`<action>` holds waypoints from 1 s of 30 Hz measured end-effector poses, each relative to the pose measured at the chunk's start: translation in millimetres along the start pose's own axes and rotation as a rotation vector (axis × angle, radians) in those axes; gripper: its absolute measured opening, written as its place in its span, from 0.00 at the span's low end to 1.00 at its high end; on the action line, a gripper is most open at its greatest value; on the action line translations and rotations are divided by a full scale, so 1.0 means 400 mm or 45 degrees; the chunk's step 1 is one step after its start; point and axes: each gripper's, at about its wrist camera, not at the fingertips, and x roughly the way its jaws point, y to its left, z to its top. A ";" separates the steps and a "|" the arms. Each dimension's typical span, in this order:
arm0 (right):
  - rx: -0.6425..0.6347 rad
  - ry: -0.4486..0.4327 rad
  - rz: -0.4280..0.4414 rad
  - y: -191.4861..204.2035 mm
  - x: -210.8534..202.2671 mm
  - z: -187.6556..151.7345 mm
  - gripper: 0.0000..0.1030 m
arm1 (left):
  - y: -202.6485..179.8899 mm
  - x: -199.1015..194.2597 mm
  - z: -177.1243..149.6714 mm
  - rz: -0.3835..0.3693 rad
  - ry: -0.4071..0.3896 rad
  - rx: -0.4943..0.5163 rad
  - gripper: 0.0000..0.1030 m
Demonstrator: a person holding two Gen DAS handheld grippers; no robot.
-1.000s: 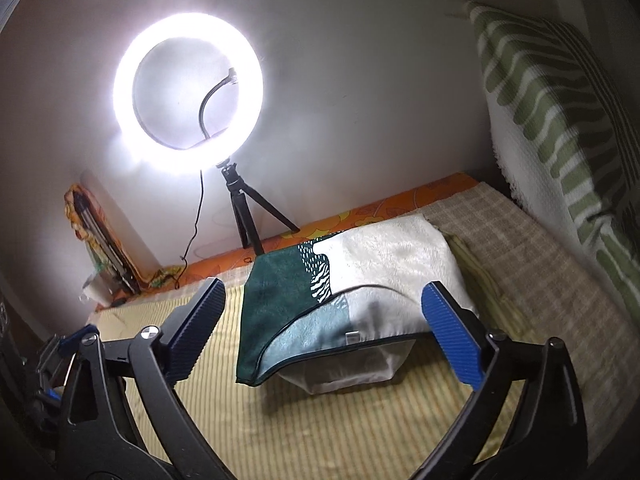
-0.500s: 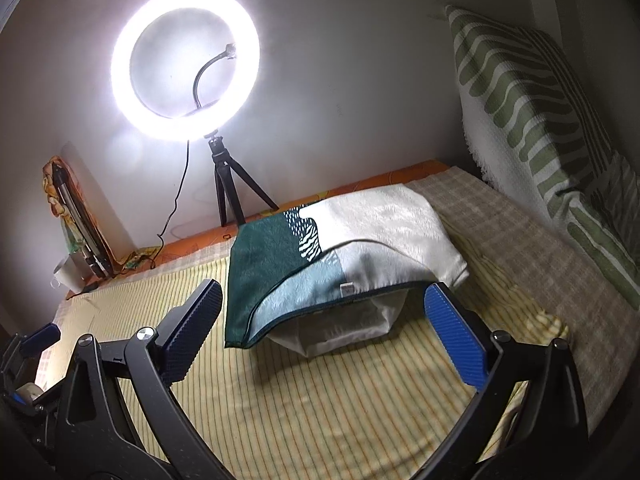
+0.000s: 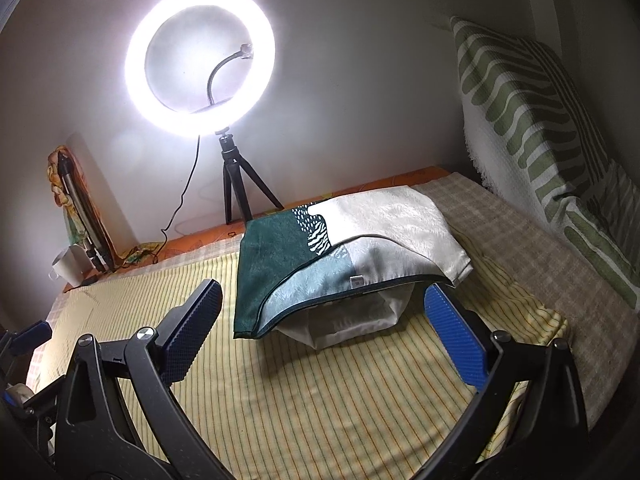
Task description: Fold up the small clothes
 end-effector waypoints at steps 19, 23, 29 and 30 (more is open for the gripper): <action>-0.033 0.000 0.000 0.027 -0.003 -0.003 1.00 | 0.013 -0.032 -0.004 -0.006 -0.005 -0.003 1.00; -0.014 0.000 0.010 0.030 -0.001 -0.001 1.00 | 0.017 -0.038 -0.003 -0.003 -0.012 -0.013 1.00; -0.015 0.001 0.013 0.034 0.001 -0.002 1.00 | 0.020 -0.039 -0.004 -0.005 -0.010 -0.014 1.00; -0.017 0.003 0.014 0.035 0.002 -0.002 1.00 | 0.020 -0.039 -0.003 -0.005 -0.010 -0.014 1.00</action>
